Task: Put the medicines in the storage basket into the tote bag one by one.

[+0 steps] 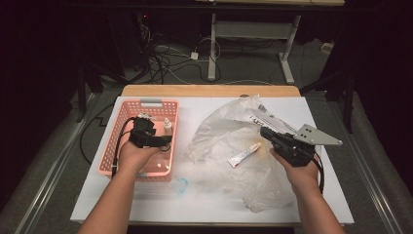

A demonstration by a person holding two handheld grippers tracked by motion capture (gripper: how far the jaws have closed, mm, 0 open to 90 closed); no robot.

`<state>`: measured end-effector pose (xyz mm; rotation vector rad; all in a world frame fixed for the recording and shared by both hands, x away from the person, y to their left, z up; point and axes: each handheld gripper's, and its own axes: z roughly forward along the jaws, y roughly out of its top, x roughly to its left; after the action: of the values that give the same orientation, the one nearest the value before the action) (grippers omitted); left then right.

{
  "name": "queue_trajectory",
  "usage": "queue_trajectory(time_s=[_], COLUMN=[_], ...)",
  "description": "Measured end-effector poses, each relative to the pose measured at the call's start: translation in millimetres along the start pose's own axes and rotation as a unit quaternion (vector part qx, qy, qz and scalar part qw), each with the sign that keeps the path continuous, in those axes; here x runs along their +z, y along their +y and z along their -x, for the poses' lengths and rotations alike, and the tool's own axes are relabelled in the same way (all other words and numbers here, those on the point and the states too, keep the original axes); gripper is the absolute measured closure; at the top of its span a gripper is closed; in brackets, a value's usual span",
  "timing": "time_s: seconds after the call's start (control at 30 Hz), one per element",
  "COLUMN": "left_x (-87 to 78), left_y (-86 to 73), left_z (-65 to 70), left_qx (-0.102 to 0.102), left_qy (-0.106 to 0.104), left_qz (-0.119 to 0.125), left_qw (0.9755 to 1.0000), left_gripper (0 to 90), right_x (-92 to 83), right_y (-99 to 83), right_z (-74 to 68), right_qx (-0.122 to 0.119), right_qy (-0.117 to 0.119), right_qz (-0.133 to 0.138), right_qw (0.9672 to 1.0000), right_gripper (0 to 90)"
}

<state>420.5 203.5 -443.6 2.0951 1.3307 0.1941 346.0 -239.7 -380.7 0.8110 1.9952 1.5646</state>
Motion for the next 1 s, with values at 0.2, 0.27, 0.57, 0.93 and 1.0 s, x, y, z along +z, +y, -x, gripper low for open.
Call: queue_trajectory(time_s=[0.2,0.27,0.57,0.93,1.0], left_x=[4.6,6.3,13.0,13.7,13.6], left_y=[0.1,0.0,0.1,0.3,0.5], left_z=[1.2,1.8,5.7,7.8,7.9], left_qx=[0.012,0.015,0.030,0.038,0.038], left_qy=[-0.008,-0.008,0.000,0.008,0.009], left_qz=[-0.027,-0.035,-0.070,-0.074,-0.075], left_qw=[0.9995,0.9992,0.9971,0.9965,0.9965], left_gripper=[33.6,35.8,43.7,49.4,49.5], right_x=[0.5,0.7,0.6,1.0,1.0], right_y=[-0.4,-0.7,-1.0,-1.6,-1.6], right_z=[0.1,0.3,-0.2,0.3,0.3], right_qx=[0.002,0.000,0.002,0.002,0.001], right_qy=[-0.001,0.000,0.000,0.001,0.001], right_qz=[-0.001,-0.001,-0.002,-0.002,-0.001], right_qw=[1.0000,1.0000,1.0000,1.0000,1.0000], right_gripper=[90.0,90.0,90.0,90.0,90.0])
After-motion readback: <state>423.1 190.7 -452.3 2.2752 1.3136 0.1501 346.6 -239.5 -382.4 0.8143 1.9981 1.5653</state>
